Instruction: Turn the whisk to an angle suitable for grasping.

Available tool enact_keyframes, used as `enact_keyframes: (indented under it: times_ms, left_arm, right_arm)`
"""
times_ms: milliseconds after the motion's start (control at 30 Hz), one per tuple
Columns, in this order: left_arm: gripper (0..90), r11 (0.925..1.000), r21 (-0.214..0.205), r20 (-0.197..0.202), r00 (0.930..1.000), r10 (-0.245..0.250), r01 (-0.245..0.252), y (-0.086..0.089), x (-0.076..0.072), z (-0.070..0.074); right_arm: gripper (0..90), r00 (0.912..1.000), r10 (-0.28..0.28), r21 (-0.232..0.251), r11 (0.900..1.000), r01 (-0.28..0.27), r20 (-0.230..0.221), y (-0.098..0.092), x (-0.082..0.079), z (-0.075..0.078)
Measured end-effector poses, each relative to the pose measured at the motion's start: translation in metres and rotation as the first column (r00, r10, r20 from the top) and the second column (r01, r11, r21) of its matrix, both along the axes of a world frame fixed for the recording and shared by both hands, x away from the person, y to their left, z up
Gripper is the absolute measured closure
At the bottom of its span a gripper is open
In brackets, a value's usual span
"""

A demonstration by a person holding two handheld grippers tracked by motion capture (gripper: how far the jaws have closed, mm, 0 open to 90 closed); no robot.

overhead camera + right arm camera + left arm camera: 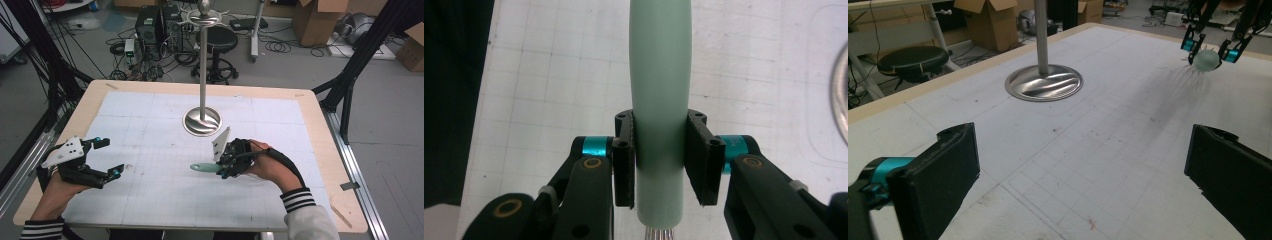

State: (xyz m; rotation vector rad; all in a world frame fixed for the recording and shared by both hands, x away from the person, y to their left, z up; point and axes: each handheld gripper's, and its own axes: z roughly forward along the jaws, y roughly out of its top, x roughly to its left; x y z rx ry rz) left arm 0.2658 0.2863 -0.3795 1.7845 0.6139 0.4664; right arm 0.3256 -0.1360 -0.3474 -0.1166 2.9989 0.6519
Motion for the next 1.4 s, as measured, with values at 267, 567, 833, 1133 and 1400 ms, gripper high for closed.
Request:
enact_keyframes:
  times_ms: [267,567,833,1133,1400]
  left_arm:
    - [1.7,1.0,0.003,-0.001,1.0,0.002,-0.002,-0.001,0.0,0.0]
    - [1.7,1.0,0.005,0.001,1.0,0.001,-0.001,0.0,0.0,0.0]
    - [1.7,1.0,-0.001,0.001,1.0,0.004,-0.004,0.0,0.0,0.0]
    - [1.7,1.0,0.003,0.003,1.0,-0.001,0.001,-0.001,0.0,0.0]
    - [1.7,1.0,0.003,0.002,1.0,-0.002,0.002,-0.001,0.0,0.001]
  right_arm:
    - [68.2,0.9992,-0.036,0.07,0.997,0.035,0.018,-0.015,0.0,0.015]
    - [68.2,0.997,-0.076,0.177,0.9816,0.072,0.015,-0.033,0.001,0.031]
    - [68.2,0.9955,-0.09,0.225,0.9709,0.082,0.028,-0.039,0.002,0.037]
    - [68.2,0.9956,-0.093,0.352,0.9322,0.085,0.006,-0.05,0.001,0.052]
    - [68.2,0.9954,-0.095,0.442,0.8925,0.093,-0.017,-0.055,0.001,0.061]
